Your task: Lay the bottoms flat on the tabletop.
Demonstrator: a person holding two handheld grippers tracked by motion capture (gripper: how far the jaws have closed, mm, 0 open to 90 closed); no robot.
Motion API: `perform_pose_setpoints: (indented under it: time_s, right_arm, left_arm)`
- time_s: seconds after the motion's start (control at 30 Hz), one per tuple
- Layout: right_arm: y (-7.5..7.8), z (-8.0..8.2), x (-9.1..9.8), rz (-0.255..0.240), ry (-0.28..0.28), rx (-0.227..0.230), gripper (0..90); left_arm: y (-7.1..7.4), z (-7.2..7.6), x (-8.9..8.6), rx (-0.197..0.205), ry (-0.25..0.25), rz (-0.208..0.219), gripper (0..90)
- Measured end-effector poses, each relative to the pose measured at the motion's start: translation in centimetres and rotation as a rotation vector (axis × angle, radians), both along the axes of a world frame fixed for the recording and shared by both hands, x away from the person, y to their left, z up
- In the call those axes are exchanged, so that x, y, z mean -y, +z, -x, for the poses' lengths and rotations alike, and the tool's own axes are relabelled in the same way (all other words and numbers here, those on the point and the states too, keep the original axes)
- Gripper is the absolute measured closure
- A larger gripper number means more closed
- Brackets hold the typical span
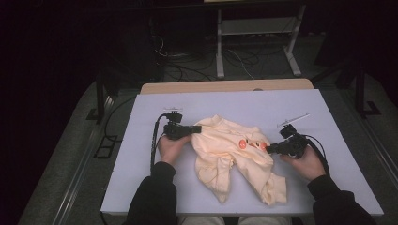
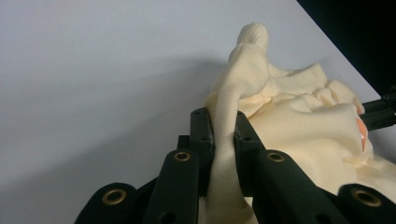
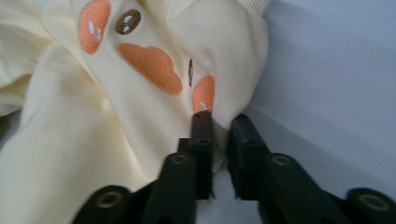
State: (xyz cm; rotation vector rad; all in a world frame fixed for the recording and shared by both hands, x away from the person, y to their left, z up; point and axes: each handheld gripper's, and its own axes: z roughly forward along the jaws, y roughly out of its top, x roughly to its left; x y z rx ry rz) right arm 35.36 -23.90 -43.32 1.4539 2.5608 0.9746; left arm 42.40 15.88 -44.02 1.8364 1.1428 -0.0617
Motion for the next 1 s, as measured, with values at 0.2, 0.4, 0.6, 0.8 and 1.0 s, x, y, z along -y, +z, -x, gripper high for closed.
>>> perform_pose_setpoints:
  time_s: [0.2,0.4,0.6,0.8,1.0]
  right_arm:
    - [1.0,-0.3,-0.1,-0.009,-0.057,0.079,41.4]
    - [0.6,-1.9,-0.4,-0.005,-0.138,0.052,38.1]
    - [0.0,-3.3,0.1,-0.126,-0.167,0.013,83.6]
    - [2.0,-4.9,0.0,-0.100,-0.207,0.060,84.5]
    - [3.7,-7.6,-0.5,-0.055,-0.222,0.133,84.4]
  left_arm:
    - [-0.2,-0.2,-0.1,0.000,-0.002,-0.005,80.6]
    - [-0.1,-0.2,-0.1,-0.002,0.006,0.002,80.3]
    - [0.7,-0.4,0.1,0.015,-0.007,-0.041,80.4]
    - [1.9,-1.2,0.4,0.042,-0.014,-0.066,80.4]
    - [2.5,-2.4,0.3,0.058,0.016,-0.042,80.3]
